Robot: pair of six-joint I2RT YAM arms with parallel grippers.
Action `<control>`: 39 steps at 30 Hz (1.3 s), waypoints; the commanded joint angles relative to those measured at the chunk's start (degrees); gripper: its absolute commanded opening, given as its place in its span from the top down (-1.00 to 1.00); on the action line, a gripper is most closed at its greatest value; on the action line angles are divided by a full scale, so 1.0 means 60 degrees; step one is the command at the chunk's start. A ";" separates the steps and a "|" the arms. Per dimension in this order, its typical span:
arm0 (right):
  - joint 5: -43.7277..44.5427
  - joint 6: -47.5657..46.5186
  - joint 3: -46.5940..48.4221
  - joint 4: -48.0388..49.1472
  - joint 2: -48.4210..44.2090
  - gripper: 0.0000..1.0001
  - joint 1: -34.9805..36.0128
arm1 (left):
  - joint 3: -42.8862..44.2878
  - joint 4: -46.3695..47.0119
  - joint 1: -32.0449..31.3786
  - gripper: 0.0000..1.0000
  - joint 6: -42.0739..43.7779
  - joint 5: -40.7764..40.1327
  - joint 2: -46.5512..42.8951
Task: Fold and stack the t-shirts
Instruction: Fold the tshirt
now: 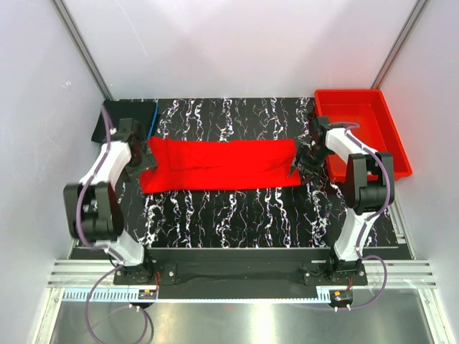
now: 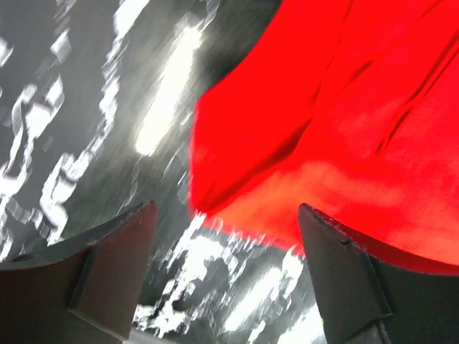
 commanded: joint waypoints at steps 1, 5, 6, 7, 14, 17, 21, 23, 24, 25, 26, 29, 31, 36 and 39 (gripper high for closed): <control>0.0650 0.0251 -0.0377 0.0186 -0.0245 -0.35 0.0032 | -0.1392 -0.0484 0.0563 -0.61 -0.0630 0.0089 -0.1762; 0.0841 0.0441 -0.0728 0.0391 -0.0318 -0.33 0.0032 | -0.2584 0.0409 0.1559 -0.38 -0.1040 0.1392 -0.2498; 0.0871 0.0456 -0.0772 0.0435 -0.0347 -0.32 0.0032 | -0.2745 0.0570 0.1677 -0.35 -0.1143 0.1829 -0.2295; 0.0987 0.0485 -0.0816 0.0479 -0.0347 -0.32 0.0032 | -0.2848 0.0717 0.1765 -0.27 -0.1332 0.2312 -0.2177; 0.1266 0.0485 -0.1007 0.0597 -0.0465 -0.32 0.0017 | -0.2937 0.1640 0.2015 -0.42 -0.1758 0.3210 -0.1400; 0.1296 0.0471 -0.0993 0.0670 -0.0421 -0.32 0.0031 | -0.2996 0.1860 0.2015 -0.46 -0.1978 0.3255 -0.1138; 0.1178 0.0500 -0.0934 0.0816 -0.0406 -0.32 0.0017 | -0.3011 0.2051 0.2015 -0.40 -0.2110 0.3313 -0.0654; 0.1266 0.0514 -0.0832 0.0802 -0.0334 -0.32 0.0017 | -0.2952 0.2154 0.2015 -0.33 -0.2184 0.3372 -0.0463; 0.1267 0.0514 -0.0788 0.0787 -0.0275 -0.32 0.0031 | -0.2923 0.2183 0.2030 -0.30 -0.2213 0.3328 -0.0404; 0.1223 0.0500 -0.0744 0.0802 -0.0231 -0.32 0.0032 | -0.2879 0.2241 0.2030 -0.26 -0.2242 0.3284 -0.0375; 0.1136 0.0500 -0.0700 0.0845 -0.0129 -0.33 0.0032 | -0.2850 0.2213 0.2015 -0.21 -0.2228 0.3255 -0.0331; 0.1003 0.0602 -0.0612 0.0934 0.0062 -0.31 0.0017 | -0.2776 0.2198 0.2015 0.00 -0.2155 0.3109 -0.0170; 0.0988 0.0646 -0.0612 0.0919 0.0136 -0.27 0.0032 | -0.2761 0.2198 0.2015 0.18 -0.2096 0.3035 -0.0053; 0.0871 0.0851 -0.1094 0.1168 -0.0039 0.19 0.0061 | -0.2674 0.2095 0.2015 0.47 -0.1804 0.2773 0.0036; 0.0856 0.0954 -0.1300 0.1314 -0.0069 0.29 0.0105 | -0.2747 0.1963 0.2015 0.68 -0.1672 0.2493 -0.0096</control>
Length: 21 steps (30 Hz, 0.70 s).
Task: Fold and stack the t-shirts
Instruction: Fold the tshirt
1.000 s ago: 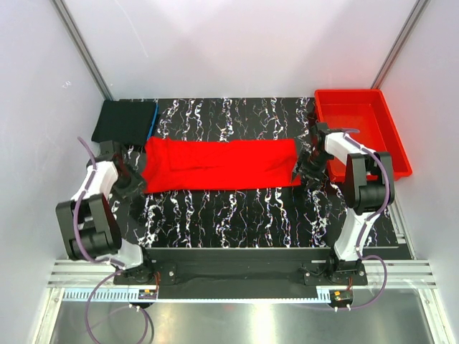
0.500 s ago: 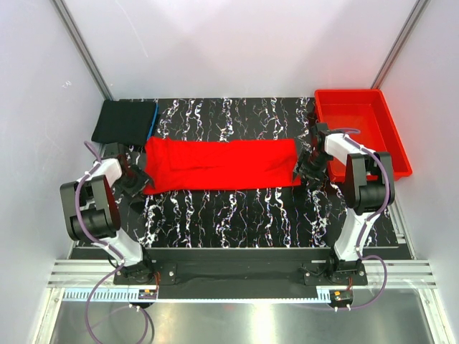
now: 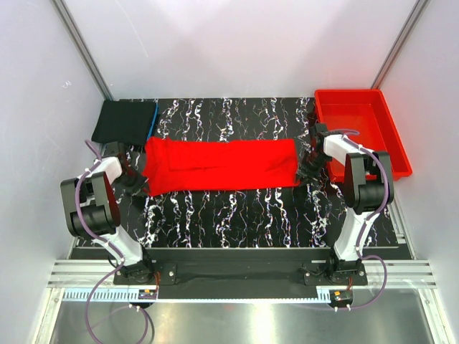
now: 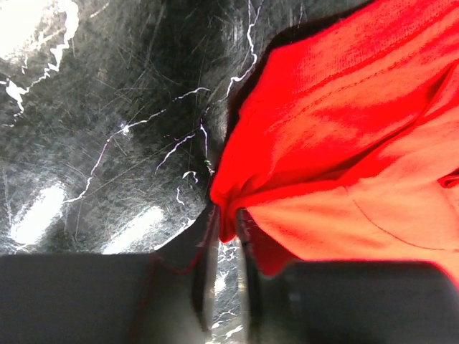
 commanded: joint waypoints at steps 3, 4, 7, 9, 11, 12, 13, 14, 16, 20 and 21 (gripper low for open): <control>0.0186 0.0247 -0.0343 0.0280 -0.0066 0.81 0.0083 | 0.0182 -0.0062 0.0055 0.90 0.0333 -0.0709 0.0090; 0.0318 0.0218 -0.0372 0.0208 -0.0036 1.00 0.0083 | 0.0211 -0.0135 0.0056 0.92 0.0362 -0.0753 0.0119; 0.0947 0.0013 -0.0591 -0.0187 -0.0123 1.00 0.0098 | 0.0256 -0.0457 0.0099 1.00 0.0318 -0.1105 0.0003; 0.1298 -0.0075 -0.1234 -0.0174 -0.0751 1.00 0.0112 | 0.0226 -0.0633 0.0143 1.00 0.0260 -0.1688 -0.0231; 0.1519 -0.0105 -0.1833 -0.0217 -0.1423 1.00 0.0185 | 0.0081 -0.0839 0.0216 1.00 0.0230 -0.2056 -0.0378; 0.1549 -0.0075 -0.1997 -0.0189 -0.1616 1.00 0.0200 | 0.0051 -0.0868 0.0217 1.00 0.0259 -0.2159 -0.0437; 0.1550 -0.0032 -0.2143 -0.0145 -0.1748 1.00 0.0200 | 0.0036 -0.1086 0.0231 1.00 0.0231 -0.2291 -0.0510; 0.1550 -0.0002 -0.2319 -0.0159 -0.1909 1.00 0.0200 | -0.0080 -0.1161 0.0231 1.00 0.0172 -0.2466 -0.0540; 0.1404 -0.0031 -0.2495 0.0015 -0.1998 1.00 0.0215 | -0.0271 -0.1147 0.0275 1.00 0.0055 -0.2453 -0.0627; 0.1140 -0.0177 -0.2468 -0.0012 -0.1926 0.99 0.0434 | -0.0345 -0.1161 0.0290 0.89 -0.0048 -0.2307 -0.0598; 0.0951 -0.0236 -0.2452 -0.0042 -0.1969 0.92 0.0507 | -0.0287 -0.1220 0.0290 0.76 -0.0048 -0.2379 -0.0671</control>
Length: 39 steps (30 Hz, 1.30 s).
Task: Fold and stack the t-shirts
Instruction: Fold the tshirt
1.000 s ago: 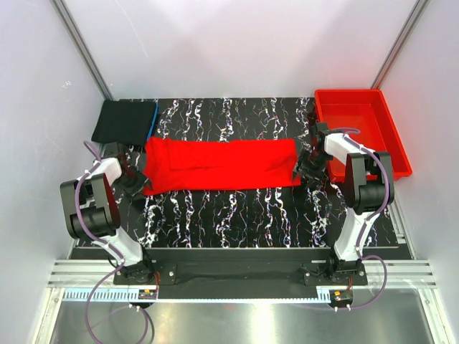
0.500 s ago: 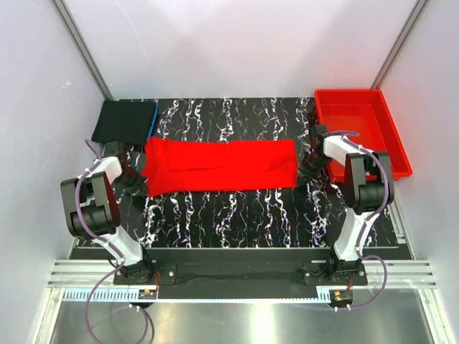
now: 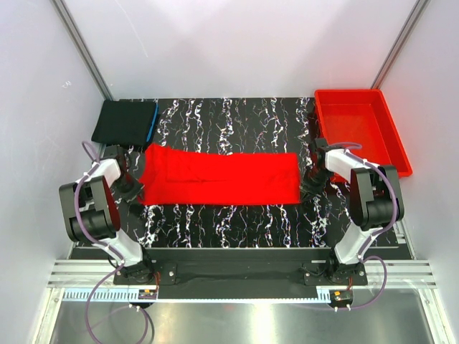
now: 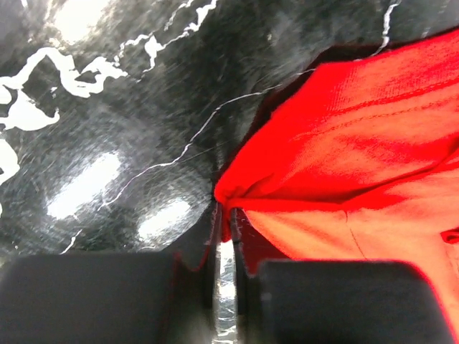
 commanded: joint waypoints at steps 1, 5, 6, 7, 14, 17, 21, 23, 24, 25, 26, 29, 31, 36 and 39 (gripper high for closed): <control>0.0381 -0.0353 -0.0012 -0.0227 -0.0286 0.62 0.0227 | -0.0035 -0.0320 0.0137 0.30 -0.0001 -0.0959 -0.0369; 0.0570 -0.0689 0.0192 -0.0739 -0.1236 -0.10 0.0301 | 0.0023 -0.0613 0.0064 -0.56 0.0073 -0.1718 -0.1772; 0.0687 -0.0777 0.0266 -0.1045 -0.1384 -0.18 0.0315 | 0.0067 -0.0803 -0.0009 -0.58 0.0116 -0.1852 -0.2023; 0.0746 -0.0952 0.0455 -0.1179 -0.1545 -0.25 0.0315 | 0.0198 -0.0790 -0.0256 -0.58 0.0218 -0.1911 -0.2257; 0.0411 -0.1437 0.1349 -0.1796 -0.2060 -0.33 0.0316 | 0.0405 0.1623 -0.1649 -0.42 0.0923 0.2205 -0.3096; 0.0192 -0.1452 0.1570 -0.1796 -0.1928 -0.33 0.0315 | 0.0929 0.2242 -0.1943 -0.43 0.0644 0.2833 -0.1882; -0.0059 -0.1408 0.1615 -0.1766 -0.1971 -0.34 0.0315 | 0.1649 0.2431 -0.1973 -0.40 0.0805 0.2922 -0.0314; -0.0088 -0.1364 0.1615 -0.1781 -0.2030 -0.35 0.0316 | 0.2071 0.2521 -0.1958 -0.38 0.0965 0.2981 0.0389; -0.0103 -0.1364 0.1615 -0.1795 -0.2045 -0.34 0.0315 | 0.2190 0.2535 -0.1972 -0.36 0.0981 0.2995 0.0609; -0.0103 -0.1364 0.1600 -0.1810 -0.2074 -0.34 0.0315 | 0.2322 0.2477 -0.1973 -0.27 0.0995 0.3039 0.1032; -0.0059 -0.1378 0.1614 -0.1825 -0.2103 -0.34 0.0315 | 0.2454 0.2187 -0.1973 -0.25 0.0923 0.2793 0.1181; 0.0014 -0.1349 0.1615 -0.1840 -0.2147 -0.34 0.0315 | 0.2485 0.2154 -0.1987 -0.23 0.0878 0.2702 0.1329; -0.0029 -0.1291 0.1585 -0.1811 -0.2148 -0.34 0.0315 | 0.2295 0.2549 -0.1973 -0.23 0.0864 0.2965 0.1358; -0.0234 -0.1188 0.1614 -0.1708 -0.1972 -0.34 0.0315 | 0.2309 0.2857 -0.2002 -0.24 0.0747 0.3639 0.1797; -0.0337 -0.1174 0.1702 -0.1678 -0.1840 -0.34 0.0316 | 0.2484 0.2536 -0.2046 -0.24 0.0703 0.3538 0.2075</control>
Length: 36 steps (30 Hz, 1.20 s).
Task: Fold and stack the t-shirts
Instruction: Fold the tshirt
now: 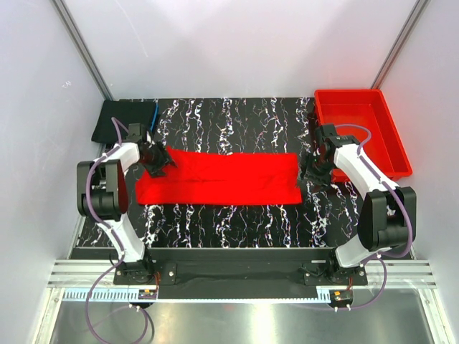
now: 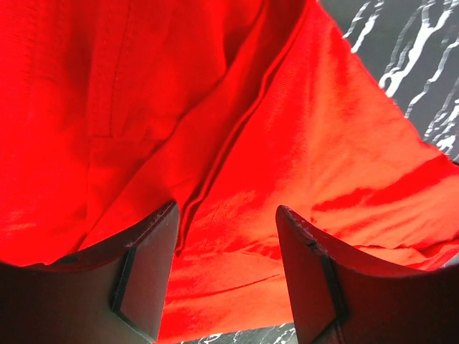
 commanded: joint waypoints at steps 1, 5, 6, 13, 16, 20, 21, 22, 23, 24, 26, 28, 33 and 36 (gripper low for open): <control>-0.0261 0.0061 0.0485 0.0074 0.0062 -0.34 0.0071 | 0.0415 0.0033 -0.0082 -0.23 -0.0033 0.0307 0.0327; -0.0305 0.0076 0.0515 0.0074 0.0077 -0.34 0.0071 | 0.0328 0.0047 -0.0141 -0.19 0.0025 0.0349 0.0357; -0.0305 0.0091 0.0486 0.0103 0.0048 -0.34 0.0071 | 0.0313 0.0076 -0.0141 -0.14 0.0011 0.0423 0.0357; -0.0348 0.0135 0.0340 0.0147 0.0003 -0.34 0.0071 | 0.0678 0.0748 -0.0638 0.02 -0.0691 0.1520 0.0137; -0.0378 0.0105 0.0398 0.0103 0.0062 -0.34 0.0071 | 0.1379 0.1844 -0.1397 0.02 -0.1452 0.2442 0.0722; -0.0451 0.0032 0.0574 -0.0014 0.0121 -0.34 0.0071 | 0.2772 0.3313 -0.2366 -0.12 -0.2538 0.3471 0.1193; -0.0451 0.0018 0.0603 -0.0058 0.0150 -0.35 0.0071 | 0.2948 0.3270 -0.2513 -0.25 -0.2393 0.3311 0.1004; -0.0466 -0.0012 0.0647 -0.0029 0.0193 -0.35 0.0071 | 0.3051 0.3110 -0.2645 -0.28 -0.2174 0.3077 0.0567; -0.0495 -0.0026 0.0662 -0.0029 0.0223 -0.35 0.0071 | 0.3110 0.2470 -0.2631 -0.29 -0.1722 0.2466 0.0301; -0.0524 -0.0012 0.0691 -0.0029 0.0267 -0.35 0.0071 | 0.3169 0.1855 -0.2588 -0.29 -0.1457 0.2053 0.0110; -0.0612 -0.0041 0.0749 -0.0029 0.0340 -0.35 0.0071 | 0.3359 -0.0537 -0.2252 -0.36 -0.0814 0.0696 -0.0213; -0.0583 -0.0085 0.0750 0.0015 0.0253 -0.35 0.0071 | 0.3434 -0.1954 -0.2119 -0.43 -0.0358 -0.0537 -0.0345; -0.0671 -0.0056 0.0457 0.0205 0.0062 -0.36 0.0071 | 0.1386 -0.1623 -0.1608 -0.26 0.0435 -0.1466 -0.1312; -0.0700 -0.0041 0.0194 0.0250 -0.0069 -0.36 0.0071 | 0.0710 -0.1579 -0.1183 -0.11 0.0611 -0.1452 -0.1225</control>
